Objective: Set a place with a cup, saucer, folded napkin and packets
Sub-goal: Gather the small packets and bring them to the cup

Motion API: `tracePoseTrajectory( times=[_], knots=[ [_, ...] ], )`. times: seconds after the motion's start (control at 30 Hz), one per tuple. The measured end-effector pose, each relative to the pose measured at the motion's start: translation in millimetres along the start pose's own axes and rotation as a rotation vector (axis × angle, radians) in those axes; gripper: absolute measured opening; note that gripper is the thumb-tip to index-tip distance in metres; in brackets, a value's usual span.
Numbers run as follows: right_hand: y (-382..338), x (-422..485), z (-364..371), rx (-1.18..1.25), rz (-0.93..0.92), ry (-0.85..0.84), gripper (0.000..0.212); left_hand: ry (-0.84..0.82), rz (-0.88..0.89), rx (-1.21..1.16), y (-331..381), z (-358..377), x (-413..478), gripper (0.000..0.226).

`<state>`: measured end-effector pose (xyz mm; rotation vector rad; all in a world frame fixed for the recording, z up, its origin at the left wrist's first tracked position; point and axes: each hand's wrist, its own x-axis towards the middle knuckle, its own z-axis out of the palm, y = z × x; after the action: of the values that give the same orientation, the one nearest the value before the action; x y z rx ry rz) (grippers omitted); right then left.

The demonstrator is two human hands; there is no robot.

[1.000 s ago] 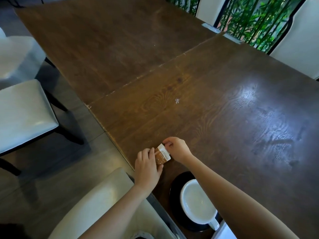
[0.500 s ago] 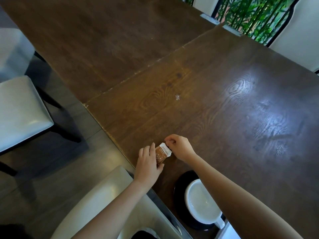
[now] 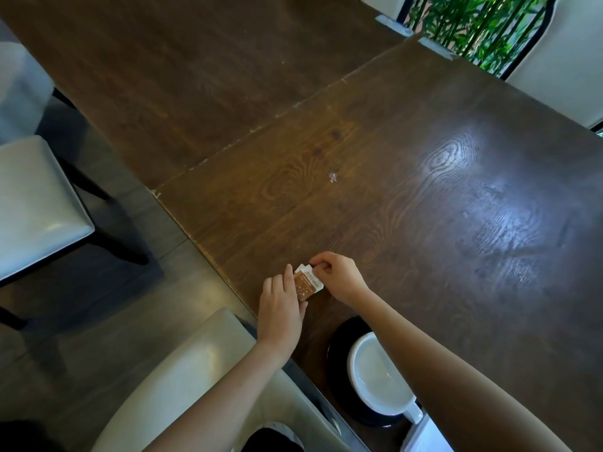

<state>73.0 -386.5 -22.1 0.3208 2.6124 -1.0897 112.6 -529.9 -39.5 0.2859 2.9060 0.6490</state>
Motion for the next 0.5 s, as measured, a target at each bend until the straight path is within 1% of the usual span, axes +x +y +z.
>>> tracePoseTrajectory(
  times=[0.07,0.13,0.2,0.27,0.37,0.5],
  knots=[
    [-1.4,-2.1,-2.5,-0.015,-0.025,-0.044,0.028,0.006,-0.006,0.008,0.8,-0.1,-1.4,0.077],
    [-1.9,-4.4,-6.8,-0.061,-0.054,-0.132,0.039,0.009,-0.007,0.016,1.0,0.5,-2.7,0.078],
    [-1.8,-5.7,-10.3,-0.168,-0.101,-0.214,0.053,0.010,-0.014,0.020,1.1,1.3,-4.0,0.078],
    [-2.7,-6.8,-10.3,-0.251,-0.127,-0.256,0.059,0.010,-0.017,0.022,1.4,2.0,-4.7,0.077],
    [-4.7,-6.5,-5.3,-0.304,-0.161,-0.220,0.056,0.007,-0.010,0.024,1.5,1.7,-4.7,0.076],
    [-6.5,-4.0,-0.9,-0.303,-0.161,-0.190,0.050,0.003,-0.004,0.021,-0.4,0.9,-4.7,0.074]
  ],
)
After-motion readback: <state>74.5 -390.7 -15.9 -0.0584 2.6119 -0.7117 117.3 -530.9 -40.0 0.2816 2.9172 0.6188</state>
